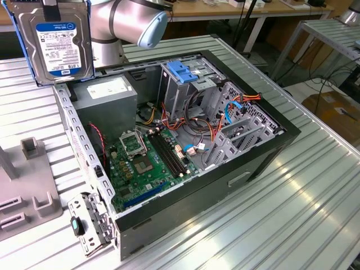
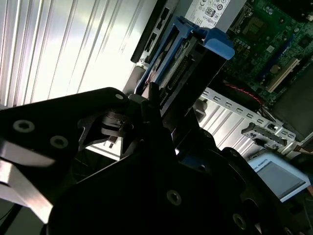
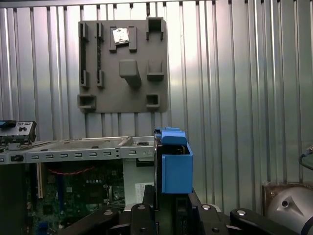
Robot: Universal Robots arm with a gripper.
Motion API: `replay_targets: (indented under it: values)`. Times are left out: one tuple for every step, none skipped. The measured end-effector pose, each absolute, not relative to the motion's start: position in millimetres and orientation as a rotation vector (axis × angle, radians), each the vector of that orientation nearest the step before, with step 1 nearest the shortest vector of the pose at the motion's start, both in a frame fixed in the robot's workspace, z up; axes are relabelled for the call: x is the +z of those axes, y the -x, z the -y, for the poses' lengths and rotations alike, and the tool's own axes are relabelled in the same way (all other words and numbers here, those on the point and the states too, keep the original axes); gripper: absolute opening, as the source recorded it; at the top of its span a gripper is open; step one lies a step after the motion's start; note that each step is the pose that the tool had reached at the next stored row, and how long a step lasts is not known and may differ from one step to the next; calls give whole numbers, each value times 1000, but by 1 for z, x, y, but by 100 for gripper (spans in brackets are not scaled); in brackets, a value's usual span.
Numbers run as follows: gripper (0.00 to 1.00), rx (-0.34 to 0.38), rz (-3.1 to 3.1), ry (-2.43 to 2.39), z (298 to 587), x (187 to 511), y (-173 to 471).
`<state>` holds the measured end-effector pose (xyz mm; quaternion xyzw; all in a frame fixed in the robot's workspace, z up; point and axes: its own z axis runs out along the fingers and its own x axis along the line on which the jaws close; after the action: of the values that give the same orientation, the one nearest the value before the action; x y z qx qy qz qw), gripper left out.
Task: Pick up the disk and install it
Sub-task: 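Pick up the disk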
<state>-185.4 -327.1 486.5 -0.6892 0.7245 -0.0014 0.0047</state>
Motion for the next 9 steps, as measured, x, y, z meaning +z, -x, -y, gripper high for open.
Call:
replay_targets:
  values:
    - [35, -4, -2269, 2159, 327, 486, 179]
    - [35, -5, -2269, 2159, 327, 487, 172]
    - [35, -5, -2269, 2159, 327, 487, 167]
    - [35, -5, -2269, 2159, 327, 486, 165]
    - [35, -5, -2269, 2159, 327, 487, 163]
    - [35, -4, -2269, 2159, 327, 487, 161]
    - [35, -4, -2269, 2159, 327, 487, 160]
    - [35, -4, -2269, 2159, 327, 487, 158]
    - [35, -4, -2269, 2159, 327, 487, 158]
